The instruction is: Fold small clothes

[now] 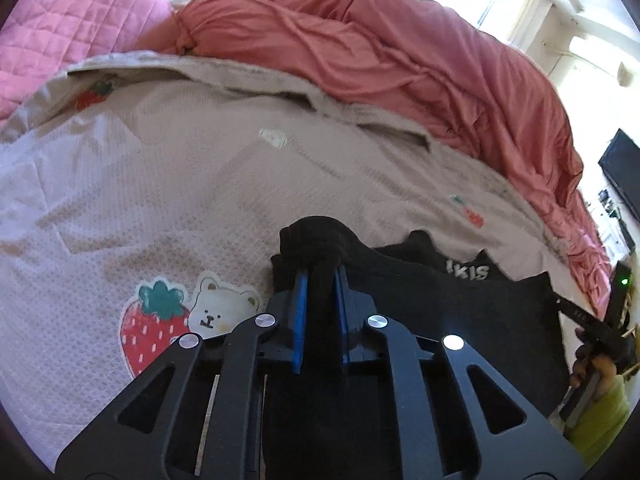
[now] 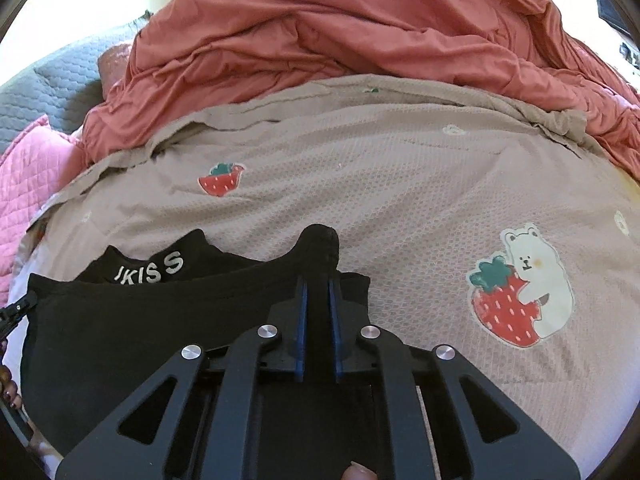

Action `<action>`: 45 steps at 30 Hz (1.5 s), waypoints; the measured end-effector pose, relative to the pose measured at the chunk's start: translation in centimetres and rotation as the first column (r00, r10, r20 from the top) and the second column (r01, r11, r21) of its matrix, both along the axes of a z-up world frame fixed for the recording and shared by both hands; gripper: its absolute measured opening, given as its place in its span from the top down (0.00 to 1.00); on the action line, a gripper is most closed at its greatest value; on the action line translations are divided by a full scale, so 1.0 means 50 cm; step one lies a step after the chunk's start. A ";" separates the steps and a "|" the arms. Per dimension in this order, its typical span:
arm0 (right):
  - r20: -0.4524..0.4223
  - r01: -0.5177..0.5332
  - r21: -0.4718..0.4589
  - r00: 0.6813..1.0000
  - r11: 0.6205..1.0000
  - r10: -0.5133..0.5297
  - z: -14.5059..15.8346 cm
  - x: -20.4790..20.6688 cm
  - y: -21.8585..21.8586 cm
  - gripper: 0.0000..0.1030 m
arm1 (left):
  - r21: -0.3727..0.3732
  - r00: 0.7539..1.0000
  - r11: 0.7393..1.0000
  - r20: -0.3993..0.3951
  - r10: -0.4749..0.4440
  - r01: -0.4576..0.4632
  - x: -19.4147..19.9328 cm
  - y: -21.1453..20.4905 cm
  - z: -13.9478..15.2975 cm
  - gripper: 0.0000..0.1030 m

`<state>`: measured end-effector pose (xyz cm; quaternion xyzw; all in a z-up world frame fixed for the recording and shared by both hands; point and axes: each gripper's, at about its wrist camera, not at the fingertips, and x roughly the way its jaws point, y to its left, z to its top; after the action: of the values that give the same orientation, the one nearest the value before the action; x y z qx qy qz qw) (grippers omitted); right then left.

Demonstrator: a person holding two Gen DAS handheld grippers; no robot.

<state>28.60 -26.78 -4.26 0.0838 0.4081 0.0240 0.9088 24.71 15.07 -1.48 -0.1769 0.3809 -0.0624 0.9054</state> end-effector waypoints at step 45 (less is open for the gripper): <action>-0.028 0.210 -0.010 0.977 0.978 -0.211 -0.028 -0.056 -0.062 0.44 | 0.234 0.997 0.971 -0.054 0.059 -0.044 -0.009 -0.018 -0.022 0.72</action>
<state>25.79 -29.87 -5.64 0.1236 0.4099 -0.0750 0.9006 24.26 14.16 -2.60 -0.0815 0.4080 0.0114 0.9093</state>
